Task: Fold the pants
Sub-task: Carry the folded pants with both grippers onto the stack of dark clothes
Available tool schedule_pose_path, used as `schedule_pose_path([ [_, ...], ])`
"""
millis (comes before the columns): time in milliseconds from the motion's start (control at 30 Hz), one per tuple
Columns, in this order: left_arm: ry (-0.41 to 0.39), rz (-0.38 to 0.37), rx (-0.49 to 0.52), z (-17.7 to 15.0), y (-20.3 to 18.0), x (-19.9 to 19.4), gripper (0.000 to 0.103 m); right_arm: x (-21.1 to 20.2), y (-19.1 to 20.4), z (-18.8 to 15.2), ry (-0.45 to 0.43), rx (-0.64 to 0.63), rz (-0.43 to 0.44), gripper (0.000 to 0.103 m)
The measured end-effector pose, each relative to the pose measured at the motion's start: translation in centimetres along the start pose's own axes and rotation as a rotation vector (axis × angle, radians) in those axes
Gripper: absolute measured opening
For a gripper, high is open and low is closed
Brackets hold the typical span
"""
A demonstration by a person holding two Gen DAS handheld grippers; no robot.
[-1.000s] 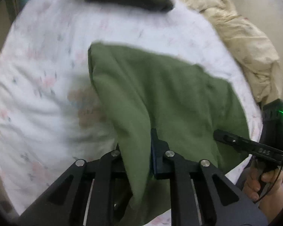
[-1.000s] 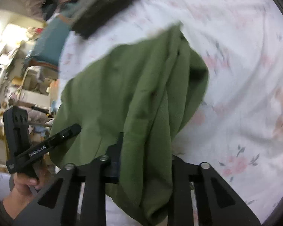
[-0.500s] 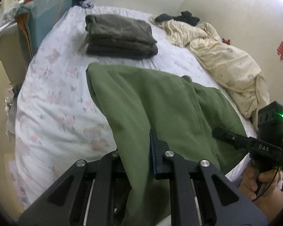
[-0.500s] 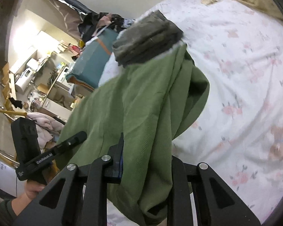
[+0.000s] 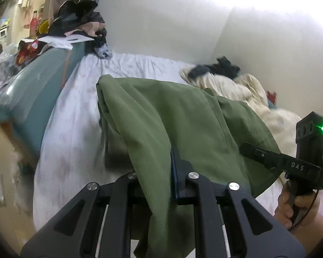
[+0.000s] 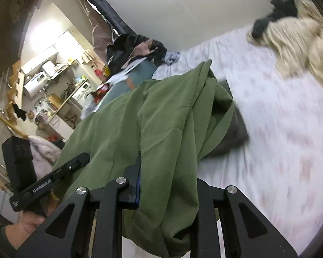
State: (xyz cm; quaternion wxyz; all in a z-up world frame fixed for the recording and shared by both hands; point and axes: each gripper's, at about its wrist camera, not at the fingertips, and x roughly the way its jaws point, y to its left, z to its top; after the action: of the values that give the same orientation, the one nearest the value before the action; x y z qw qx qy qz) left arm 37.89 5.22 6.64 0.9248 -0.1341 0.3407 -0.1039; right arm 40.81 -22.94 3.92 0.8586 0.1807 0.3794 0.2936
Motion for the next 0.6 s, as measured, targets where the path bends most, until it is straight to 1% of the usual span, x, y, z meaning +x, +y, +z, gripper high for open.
schedule_pose_path([
  [33, -0.007, 0.002, -0.012, 1.4, 0.7, 1.6, 0.011, 2.2, -0.4, 2.5, 0.003, -0.016, -0.022, 0.022],
  [67, -0.018, 0.014, -0.012, 2.9, 1.3, 3.3, 0.012, 4.0, -0.7, 4.3, 0.005, -0.031, -0.043, 0.022],
  [133, -0.041, 0.081, 0.026, 4.7, 2.2, 6.8, 0.013, 7.0, -1.3, 6.7, 0.012, -0.058, -0.084, 0.023],
  [167, -0.051, 0.131, 0.055, 5.3, 2.9, 9.2, 0.014, 9.3, -1.8, 8.1, 0.027, -0.059, -0.107, 0.023],
  [200, -0.036, 0.148, 0.063, 5.5, 3.3, 10.7, 0.014, 10.5, -2.1, 8.3, 0.03, -0.067, -0.128, 0.023],
  [233, -0.004, 0.158, 0.062, 5.6, 4.0, 12.6, 0.015, 12.1, -2.5, 8.6, 0.04, -0.079, -0.167, 0.024],
  [267, 0.05, 0.159, 0.051, 5.4, 4.8, 14.7, 0.016, 13.7, -3.2, 8.6, 0.056, -0.089, -0.206, 0.025],
  [300, 0.109, 0.146, 0.063, 5.0, 5.7, 16.9, 0.018, 15.6, -4.6, 8.1, 0.09, -0.095, -0.261, 0.028],
  [333, 0.133, 0.163, 0.101, 4.5, 6.1, 18.2, 0.023, 16.9, -5.6, 8.0, 0.121, -0.09, -0.305, 0.033],
  [367, 0.148, 0.222, 0.144, 3.9, 6.5, 19.5, 0.036, 18.7, -7.5, 7.3, 0.179, -0.071, -0.411, 0.057],
  [400, 0.149, 0.269, 0.159, 3.5, 6.8, 20.0, 0.043, 19.4, -8.5, 7.1, 0.212, -0.044, -0.477, 0.07],
  [433, 0.128, 0.298, 0.155, 3.3, 7.1, 20.0, 0.057, 19.3, -9.6, 6.7, 0.218, -0.002, -0.507, 0.07],
  [467, 0.091, 0.327, 0.144, 3.3, 7.4, 19.7, 0.071, 18.4, -9.9, 6.5, 0.181, -0.014, -0.503, 0.068],
  [500, 0.044, 0.374, 0.137, 3.3, 7.8, 19.1, 0.074, 17.8, -9.8, 6.5, 0.153, -0.051, -0.526, 0.068],
  [533, 0.011, 0.408, 0.141, 3.2, 8.0, 18.7, 0.074, 17.0, -9.7, 6.6, 0.125, -0.102, -0.581, 0.069],
  [567, -0.01, 0.465, 0.15, 3.5, 8.3, 18.2, 0.074, 16.3, -9.9, 6.7, 0.104, -0.124, -0.636, 0.07],
  [600, -0.017, 0.481, 0.142, 3.7, 8.5, 17.9, 0.074, 15.2, -10.6, 6.9, 0.085, -0.102, -0.664, 0.071],
])
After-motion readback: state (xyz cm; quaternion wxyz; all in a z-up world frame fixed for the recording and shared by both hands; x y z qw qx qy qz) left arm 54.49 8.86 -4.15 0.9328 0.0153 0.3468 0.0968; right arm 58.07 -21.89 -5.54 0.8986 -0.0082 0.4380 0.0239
